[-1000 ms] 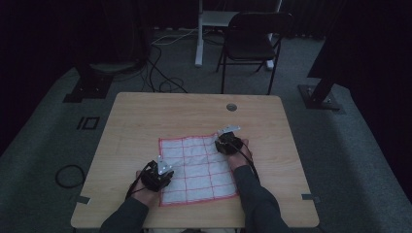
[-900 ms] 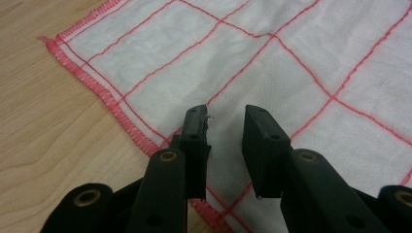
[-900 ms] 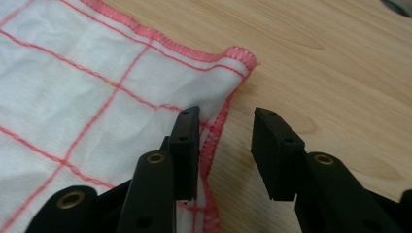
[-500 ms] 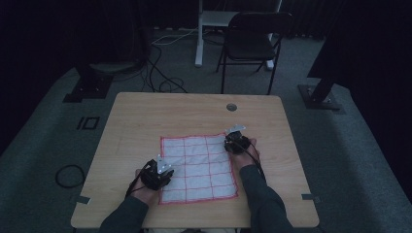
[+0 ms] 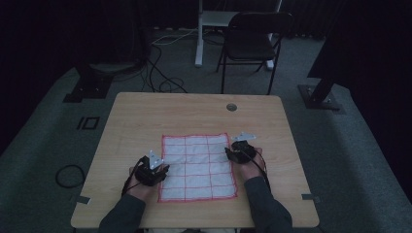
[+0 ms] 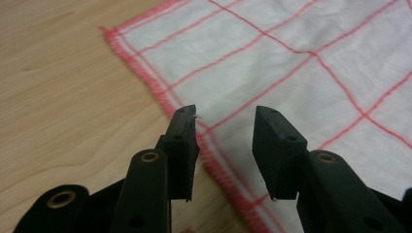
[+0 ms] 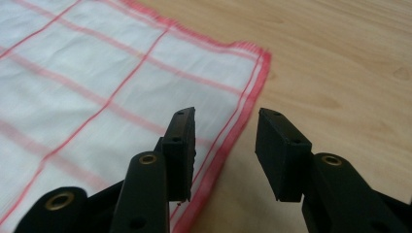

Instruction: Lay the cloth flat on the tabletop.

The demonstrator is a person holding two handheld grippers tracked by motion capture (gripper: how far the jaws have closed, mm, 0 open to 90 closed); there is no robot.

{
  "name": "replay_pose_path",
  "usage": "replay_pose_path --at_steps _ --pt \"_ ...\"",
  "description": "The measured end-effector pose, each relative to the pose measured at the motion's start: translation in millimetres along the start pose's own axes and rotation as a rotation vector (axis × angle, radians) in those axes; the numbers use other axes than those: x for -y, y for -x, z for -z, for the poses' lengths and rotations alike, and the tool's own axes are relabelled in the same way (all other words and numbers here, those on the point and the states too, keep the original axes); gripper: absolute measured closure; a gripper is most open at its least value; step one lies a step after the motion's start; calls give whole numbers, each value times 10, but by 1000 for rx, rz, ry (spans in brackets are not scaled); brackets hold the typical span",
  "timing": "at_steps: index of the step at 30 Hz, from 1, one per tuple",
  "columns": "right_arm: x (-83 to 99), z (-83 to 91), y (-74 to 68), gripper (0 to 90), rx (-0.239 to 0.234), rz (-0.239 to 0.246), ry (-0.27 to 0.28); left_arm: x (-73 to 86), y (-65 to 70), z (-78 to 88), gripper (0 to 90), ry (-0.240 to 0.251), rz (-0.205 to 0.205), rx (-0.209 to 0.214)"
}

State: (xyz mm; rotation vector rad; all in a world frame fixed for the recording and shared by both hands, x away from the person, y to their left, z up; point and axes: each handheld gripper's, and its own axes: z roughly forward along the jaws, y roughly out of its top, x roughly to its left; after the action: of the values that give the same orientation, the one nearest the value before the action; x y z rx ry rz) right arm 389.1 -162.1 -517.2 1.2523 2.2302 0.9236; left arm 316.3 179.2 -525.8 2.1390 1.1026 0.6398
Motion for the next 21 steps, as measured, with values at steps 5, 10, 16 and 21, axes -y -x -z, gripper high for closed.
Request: replay_pose_path --at_steps 5,10,16,21 --pt "179 247 -80 583 -32 13 36 -4 -97 76 616 22 28 -17" --pt "331 394 -107 580 -57 27 32 -19 -110 169 616 57 59 -19" --pt "444 426 -91 576 -55 23 17 -38 -131 173 616 62 79 -15" --pt "462 413 -69 575 -51 16 11 -33 -159 165 614 65 101 -6"
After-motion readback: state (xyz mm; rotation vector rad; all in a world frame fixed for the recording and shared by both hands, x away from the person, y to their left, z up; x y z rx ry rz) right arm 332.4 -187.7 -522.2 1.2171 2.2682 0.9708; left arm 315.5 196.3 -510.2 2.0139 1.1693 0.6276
